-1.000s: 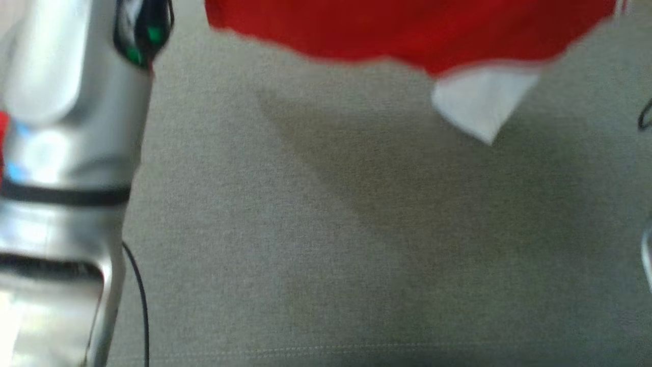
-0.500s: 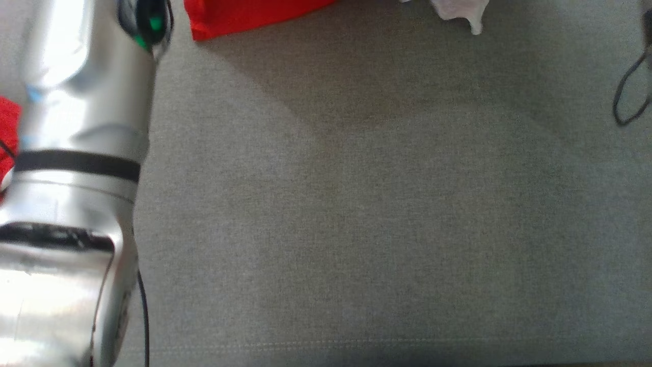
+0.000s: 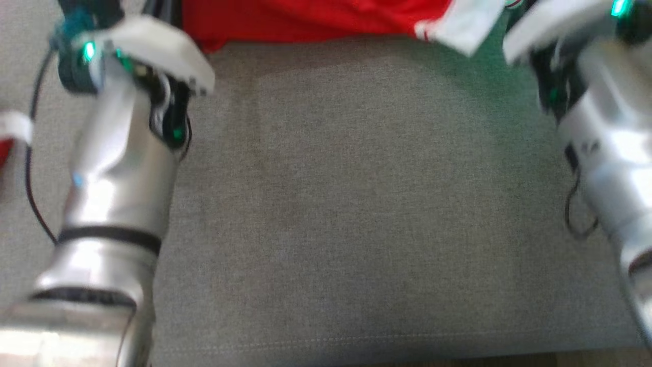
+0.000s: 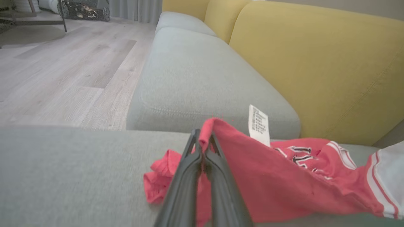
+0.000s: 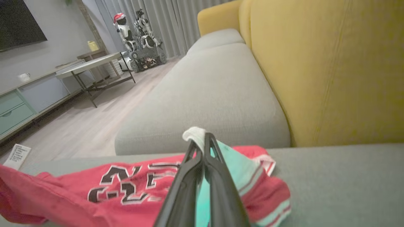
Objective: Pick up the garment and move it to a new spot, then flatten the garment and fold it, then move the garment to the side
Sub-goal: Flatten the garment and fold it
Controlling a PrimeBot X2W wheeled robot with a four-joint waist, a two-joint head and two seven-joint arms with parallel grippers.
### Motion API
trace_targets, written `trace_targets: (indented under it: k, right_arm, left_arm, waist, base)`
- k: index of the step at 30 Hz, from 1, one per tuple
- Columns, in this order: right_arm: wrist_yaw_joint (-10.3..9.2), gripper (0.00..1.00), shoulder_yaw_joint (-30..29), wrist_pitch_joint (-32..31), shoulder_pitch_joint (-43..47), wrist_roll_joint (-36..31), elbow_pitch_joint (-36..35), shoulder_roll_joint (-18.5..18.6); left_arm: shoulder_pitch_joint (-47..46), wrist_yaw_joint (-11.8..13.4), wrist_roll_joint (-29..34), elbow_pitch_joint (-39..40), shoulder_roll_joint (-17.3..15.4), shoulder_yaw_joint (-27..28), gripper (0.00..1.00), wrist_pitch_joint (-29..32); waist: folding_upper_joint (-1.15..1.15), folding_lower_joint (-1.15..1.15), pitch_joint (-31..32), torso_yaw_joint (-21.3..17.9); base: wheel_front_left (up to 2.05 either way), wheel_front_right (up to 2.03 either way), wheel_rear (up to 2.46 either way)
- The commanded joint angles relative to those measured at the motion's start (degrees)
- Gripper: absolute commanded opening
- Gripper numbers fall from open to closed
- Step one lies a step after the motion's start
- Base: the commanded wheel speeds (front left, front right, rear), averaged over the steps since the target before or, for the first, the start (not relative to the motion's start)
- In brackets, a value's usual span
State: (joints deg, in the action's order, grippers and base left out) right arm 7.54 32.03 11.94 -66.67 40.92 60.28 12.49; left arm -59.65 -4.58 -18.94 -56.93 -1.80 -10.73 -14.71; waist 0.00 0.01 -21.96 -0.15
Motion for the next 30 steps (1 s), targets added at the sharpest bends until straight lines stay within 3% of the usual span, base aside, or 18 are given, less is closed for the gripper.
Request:
trace_targets:
  k: [1,8,15,20,21,30]
  right_arm:
    - [-0.05,0.00,0.74,1.21,2.90,1.38,-2.70,0.43]
    - [-0.05,0.00,0.98,2.99,21.06,4.87,-14.64,5.13]
    - [-0.05,0.00,-9.60,3.04,39.35,-1.66,-28.69,6.91]
    - [-0.05,0.00,-18.79,-1.10,55.35,-7.90,-41.81,3.49]
    - [-0.05,0.00,-18.79,-1.10,55.35,-7.90,-41.81,3.49]
    - [-0.05,0.00,-28.65,-17.18,76.47,-16.86,-65.87,-5.93]
  left_arm:
    - [1.35,-0.27,0.61,3.33,-2.16,1.70,0.00,-0.29]
    - [18.98,-0.97,2.42,15.25,-1.76,4.46,0.00,-0.29]
    - [33.75,-0.92,3.97,28.66,-1.43,6.99,0.00,-0.29]
    - [43.94,-0.20,5.66,36.37,-1.34,7.25,0.00,-0.29]
    - [43.94,-0.20,5.66,36.37,-1.34,7.25,0.00,-0.29]
    - [54.85,1.91,5.30,44.41,-2.26,8.01,0.00,2.21]
  waist:
    - [0.00,-0.01,0.00,0.08]
    - [0.00,-0.01,1.84,0.16]
    - [0.00,-0.01,4.67,-0.29]
    - [0.00,-0.01,7.90,-0.02]
    - [0.00,-0.01,7.90,-0.02]
    - [0.00,-0.01,12.72,-0.53]
  base:
    - [0.00,0.00,0.00]
    - [0.00,0.00,0.00]
    - [0.00,0.00,0.00]
    - [0.00,0.00,0.00]
    - [0.00,0.00,0.00]
    - [0.00,0.00,0.00]
